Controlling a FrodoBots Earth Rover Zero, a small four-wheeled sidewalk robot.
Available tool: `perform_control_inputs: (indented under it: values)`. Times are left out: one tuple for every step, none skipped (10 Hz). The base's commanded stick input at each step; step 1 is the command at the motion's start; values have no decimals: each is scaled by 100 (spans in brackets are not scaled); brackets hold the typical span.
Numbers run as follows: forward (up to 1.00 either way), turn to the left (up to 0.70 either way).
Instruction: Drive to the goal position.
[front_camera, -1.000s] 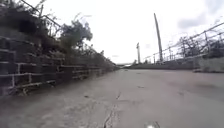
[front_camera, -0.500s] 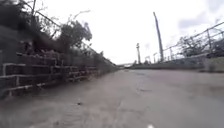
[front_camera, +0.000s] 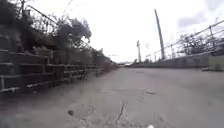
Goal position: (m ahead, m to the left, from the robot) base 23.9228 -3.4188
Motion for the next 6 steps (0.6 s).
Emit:
perform_control_inputs:
  values:
    - [70,0]
    - [70,0]
    - [70,0]
    - [70,0]
    - [70,0]
    - [70,0]
